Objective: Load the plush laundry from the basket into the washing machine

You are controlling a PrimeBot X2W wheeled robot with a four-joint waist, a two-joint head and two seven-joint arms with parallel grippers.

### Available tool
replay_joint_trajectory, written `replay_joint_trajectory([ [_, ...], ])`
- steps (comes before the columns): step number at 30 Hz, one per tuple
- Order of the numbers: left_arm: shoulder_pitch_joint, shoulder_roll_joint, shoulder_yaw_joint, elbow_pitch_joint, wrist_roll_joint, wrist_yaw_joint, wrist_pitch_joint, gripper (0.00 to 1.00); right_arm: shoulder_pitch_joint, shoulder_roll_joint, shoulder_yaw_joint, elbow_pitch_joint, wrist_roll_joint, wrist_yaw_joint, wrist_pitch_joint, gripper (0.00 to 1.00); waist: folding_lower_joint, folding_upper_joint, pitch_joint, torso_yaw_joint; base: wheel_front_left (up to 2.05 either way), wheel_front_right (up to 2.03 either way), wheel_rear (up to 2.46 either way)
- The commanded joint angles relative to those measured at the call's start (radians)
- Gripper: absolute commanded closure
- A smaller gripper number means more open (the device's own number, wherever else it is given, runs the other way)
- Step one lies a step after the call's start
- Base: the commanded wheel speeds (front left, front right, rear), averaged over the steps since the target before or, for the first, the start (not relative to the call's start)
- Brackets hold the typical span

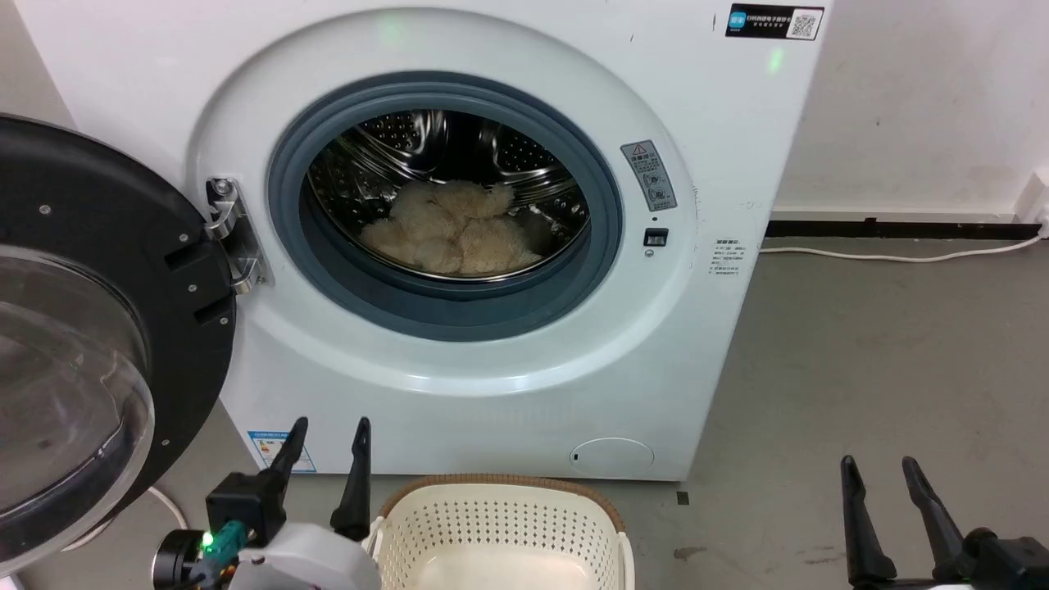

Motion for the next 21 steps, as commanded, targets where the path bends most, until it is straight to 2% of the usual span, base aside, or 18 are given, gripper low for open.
replay_joint_trajectory([
  [1, 0.022, 0.007, 0.0, -0.012, 0.002, 0.007, 0.001, 0.0, 0.011, -0.001, 0.0, 0.003, -0.011, -0.001, 0.003, 0.0, 0.0, 0.0, -0.002, -0.001, 0.0, 0.0, 0.0],
  [12, 0.092, 0.008, 0.026, -0.036, -0.02, 0.053, 0.003, 0.0, 0.022, -0.001, 0.022, 0.01, -0.03, -0.001, 0.03, 0.0, 0.0, 0.0, -0.014, -0.004, 0.0, 0.0, 0.0],
  [21, 0.089, 0.018, 0.024, -0.042, -0.019, 0.059, 0.002, 0.0, 0.023, -0.001, 0.031, 0.014, -0.033, -0.001, 0.044, 0.0, 0.0, 0.0, -0.011, -0.001, 0.0, 0.0, 0.0],
])
